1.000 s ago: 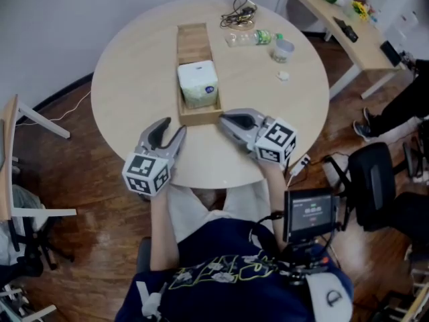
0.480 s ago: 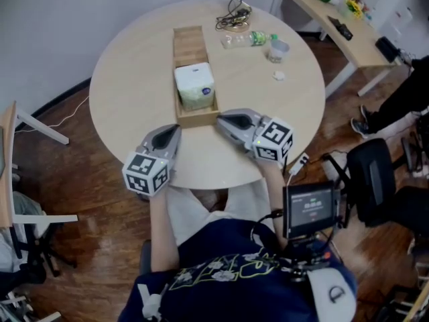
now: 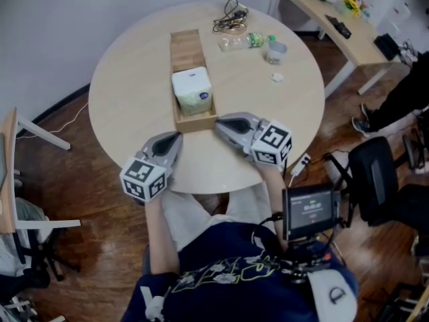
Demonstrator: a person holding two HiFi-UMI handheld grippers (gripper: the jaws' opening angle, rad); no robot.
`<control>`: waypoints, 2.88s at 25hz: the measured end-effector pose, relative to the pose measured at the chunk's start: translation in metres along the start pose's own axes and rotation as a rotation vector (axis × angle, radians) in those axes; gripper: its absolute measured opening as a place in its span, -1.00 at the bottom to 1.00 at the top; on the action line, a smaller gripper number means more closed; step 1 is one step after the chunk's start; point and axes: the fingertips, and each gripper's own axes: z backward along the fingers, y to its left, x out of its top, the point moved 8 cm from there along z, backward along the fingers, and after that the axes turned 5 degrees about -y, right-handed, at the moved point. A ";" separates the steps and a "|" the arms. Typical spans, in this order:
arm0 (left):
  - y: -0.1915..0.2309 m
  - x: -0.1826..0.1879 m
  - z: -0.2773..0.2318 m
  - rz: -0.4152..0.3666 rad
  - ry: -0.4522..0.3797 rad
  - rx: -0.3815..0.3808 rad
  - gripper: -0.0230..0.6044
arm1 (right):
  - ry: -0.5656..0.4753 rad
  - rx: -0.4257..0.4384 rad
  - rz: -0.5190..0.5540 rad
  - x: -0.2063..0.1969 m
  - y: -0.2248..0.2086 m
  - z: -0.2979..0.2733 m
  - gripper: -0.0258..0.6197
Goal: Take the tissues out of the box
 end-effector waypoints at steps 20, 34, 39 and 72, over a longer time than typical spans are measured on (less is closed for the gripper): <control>-0.002 0.006 0.010 -0.028 -0.099 0.045 -0.92 | -0.012 0.005 0.002 0.002 0.000 0.001 -0.93; 0.000 0.000 0.001 -0.008 -0.032 0.046 -0.92 | -0.010 -0.001 -0.006 -0.004 -0.003 0.002 -0.93; 0.004 0.000 0.000 -0.006 -0.039 0.043 -0.92 | -0.007 -0.001 -0.002 -0.005 -0.004 0.000 -0.93; -0.001 0.005 0.013 -0.031 -0.104 0.099 -0.92 | -0.008 0.003 0.002 0.002 0.001 0.001 -0.93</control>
